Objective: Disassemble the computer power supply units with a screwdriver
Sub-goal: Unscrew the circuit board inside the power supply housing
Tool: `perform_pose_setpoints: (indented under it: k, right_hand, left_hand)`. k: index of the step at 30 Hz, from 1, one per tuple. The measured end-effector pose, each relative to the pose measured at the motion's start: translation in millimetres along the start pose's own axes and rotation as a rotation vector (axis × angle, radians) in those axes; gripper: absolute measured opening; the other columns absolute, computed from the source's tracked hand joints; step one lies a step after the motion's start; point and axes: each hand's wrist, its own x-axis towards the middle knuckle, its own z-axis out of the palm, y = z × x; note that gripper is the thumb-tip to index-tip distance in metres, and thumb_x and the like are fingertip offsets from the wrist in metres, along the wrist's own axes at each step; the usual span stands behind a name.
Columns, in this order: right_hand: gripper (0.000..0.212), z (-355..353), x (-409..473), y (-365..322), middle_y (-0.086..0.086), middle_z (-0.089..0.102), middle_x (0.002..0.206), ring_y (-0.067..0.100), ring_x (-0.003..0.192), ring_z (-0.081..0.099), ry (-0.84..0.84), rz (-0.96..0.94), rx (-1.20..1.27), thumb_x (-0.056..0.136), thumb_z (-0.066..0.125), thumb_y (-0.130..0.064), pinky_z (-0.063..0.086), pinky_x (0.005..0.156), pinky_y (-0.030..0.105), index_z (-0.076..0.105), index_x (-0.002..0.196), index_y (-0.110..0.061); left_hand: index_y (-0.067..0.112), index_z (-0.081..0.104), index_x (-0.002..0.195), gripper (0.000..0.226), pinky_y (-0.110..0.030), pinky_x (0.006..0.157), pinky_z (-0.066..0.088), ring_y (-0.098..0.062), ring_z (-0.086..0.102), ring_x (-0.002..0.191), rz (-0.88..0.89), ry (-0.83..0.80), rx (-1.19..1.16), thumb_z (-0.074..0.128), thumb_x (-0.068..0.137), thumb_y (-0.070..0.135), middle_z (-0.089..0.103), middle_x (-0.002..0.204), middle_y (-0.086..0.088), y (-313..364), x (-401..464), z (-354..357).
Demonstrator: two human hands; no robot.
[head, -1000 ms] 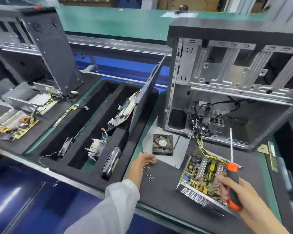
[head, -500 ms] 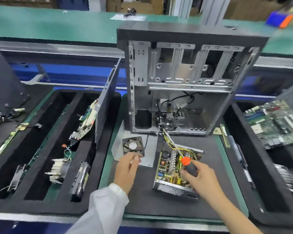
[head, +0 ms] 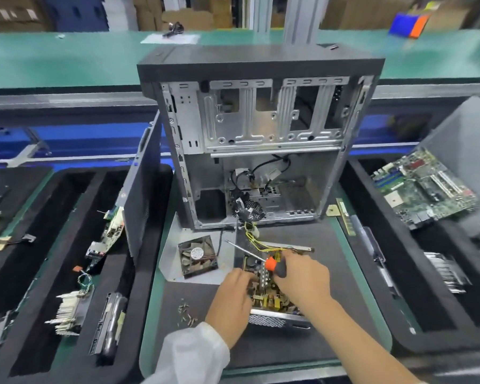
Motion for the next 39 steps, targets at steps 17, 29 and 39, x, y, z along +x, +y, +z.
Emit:
perform_pose_setpoints:
  k: [17, 29, 39]
  right_hand:
    - [0.028, 5.3, -5.6, 12.7, -0.004, 0.056, 0.077, 0.021, 0.075, 0.061, -0.04, 0.044, -0.083, 0.086, 0.054, -0.049, 0.038, 0.058, 0.025, 0.047, 0.078, -0.022]
    - [0.029, -5.2, 7.1, 14.2, -0.007, 0.046, 0.067, 0.02, 0.07, 0.054, -0.249, 0.112, 0.073, 0.081, 0.058, -0.038, 0.041, 0.06, 0.026, 0.04, 0.064, -0.022]
    - [0.031, -20.1, 3.6, 28.6, -0.004, 0.057, 0.051, 0.014, 0.051, 0.061, -0.293, 0.061, 0.286, 0.079, 0.06, -0.032, 0.045, 0.049, 0.024, 0.043, 0.057, -0.019]
  left_hand:
    - [0.014, 0.041, 0.136, 0.04, -0.025, 0.099, 0.043, -0.014, 0.051, 0.115, -0.085, 0.065, -0.098, 0.037, 0.099, 0.0, 0.046, 0.133, -0.002, 4.0, -9.4, 6.7]
    - [0.036, 0.016, 0.149, 0.065, -0.009, 0.105, 0.022, 0.015, 0.027, 0.13, -0.288, 0.021, -0.455, 0.053, 0.096, 0.04, 0.025, 0.145, 0.027, 0.8, -9.0, 14.8]
    - [0.033, 0.018, 0.148, 0.084, 0.005, 0.094, 0.025, 0.035, 0.028, 0.115, -0.277, 0.012, -0.495, 0.057, 0.078, 0.055, 0.028, 0.134, 0.039, -1.3, -9.2, 12.7]
